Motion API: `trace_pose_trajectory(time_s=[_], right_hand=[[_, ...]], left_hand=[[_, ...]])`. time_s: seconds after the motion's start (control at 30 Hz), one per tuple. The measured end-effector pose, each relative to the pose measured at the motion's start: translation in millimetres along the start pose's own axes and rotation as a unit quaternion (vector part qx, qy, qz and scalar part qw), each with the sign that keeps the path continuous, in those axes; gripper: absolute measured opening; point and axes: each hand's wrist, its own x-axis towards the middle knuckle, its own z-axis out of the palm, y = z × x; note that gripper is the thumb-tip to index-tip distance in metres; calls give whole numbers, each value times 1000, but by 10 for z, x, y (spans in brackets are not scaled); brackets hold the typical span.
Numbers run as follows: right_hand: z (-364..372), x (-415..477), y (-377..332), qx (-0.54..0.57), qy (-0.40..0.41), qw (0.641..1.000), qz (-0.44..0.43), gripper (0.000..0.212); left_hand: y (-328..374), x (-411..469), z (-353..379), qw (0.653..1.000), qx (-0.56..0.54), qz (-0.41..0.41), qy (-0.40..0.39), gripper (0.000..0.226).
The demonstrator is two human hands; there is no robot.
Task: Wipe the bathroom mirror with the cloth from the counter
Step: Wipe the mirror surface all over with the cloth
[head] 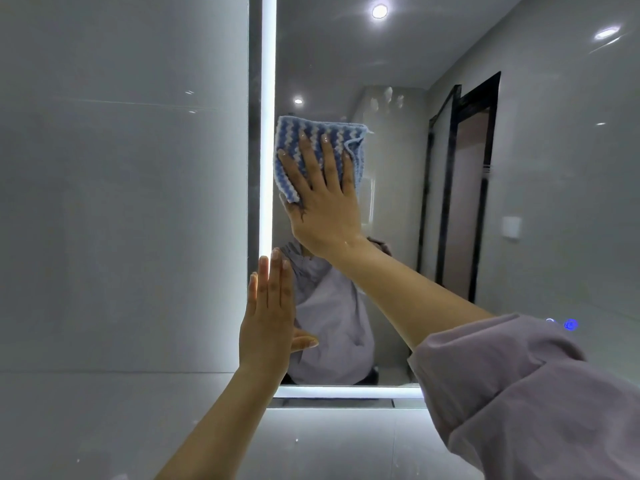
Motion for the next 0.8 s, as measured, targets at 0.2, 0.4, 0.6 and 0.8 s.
trace_pose_trajectory(time_s=[0.2, 0.4, 0.6, 0.8], right_hand=[[18, 40, -83, 19, 1, 1000, 12, 66], [23, 71, -115, 28, 12, 1000, 8, 67], [12, 228, -251, 42, 1, 999, -19, 70], [23, 267, -274, 63, 7, 997, -36, 65]], left_hand=[[-4, 14, 13, 1000, 1, 2, 10, 120], [-8, 9, 18, 999, 30, 3, 14, 120], [-12, 36, 32, 998, 59, -5, -4, 120], [7, 34, -15, 999, 46, 0, 1, 117]])
